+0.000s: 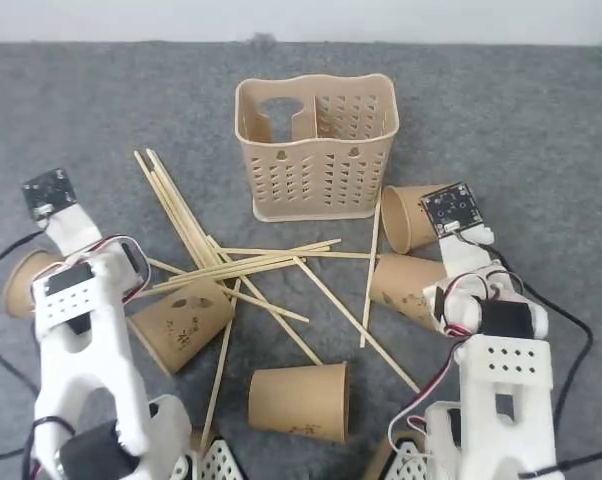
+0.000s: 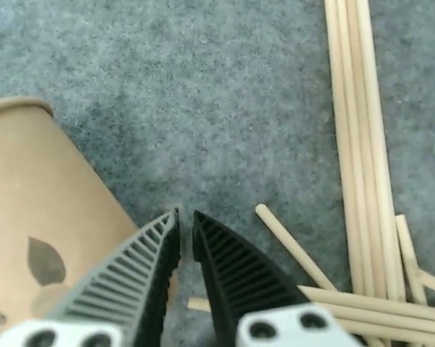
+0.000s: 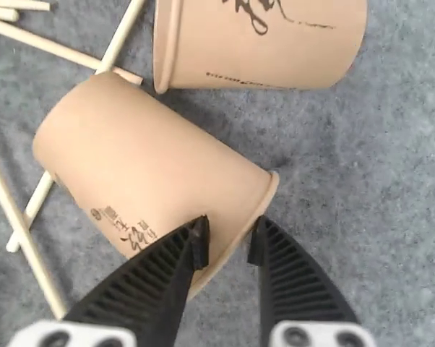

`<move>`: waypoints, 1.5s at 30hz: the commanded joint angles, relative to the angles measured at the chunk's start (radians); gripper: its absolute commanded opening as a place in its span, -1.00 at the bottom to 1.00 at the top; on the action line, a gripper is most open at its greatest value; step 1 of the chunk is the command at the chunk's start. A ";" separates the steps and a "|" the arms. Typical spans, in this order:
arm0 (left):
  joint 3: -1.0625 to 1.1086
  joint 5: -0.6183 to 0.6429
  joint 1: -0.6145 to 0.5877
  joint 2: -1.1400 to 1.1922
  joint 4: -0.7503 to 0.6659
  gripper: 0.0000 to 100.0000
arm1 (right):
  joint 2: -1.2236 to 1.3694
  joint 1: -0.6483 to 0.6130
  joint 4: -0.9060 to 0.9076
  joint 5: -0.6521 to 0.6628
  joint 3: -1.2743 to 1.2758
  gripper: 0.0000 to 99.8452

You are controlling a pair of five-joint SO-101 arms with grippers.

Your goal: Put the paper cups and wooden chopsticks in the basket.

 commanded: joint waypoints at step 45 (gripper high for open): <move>-0.033 0.002 0.003 0.002 -0.021 -0.94 | 0.024 0.096 0.338 0.091 -0.311 -0.57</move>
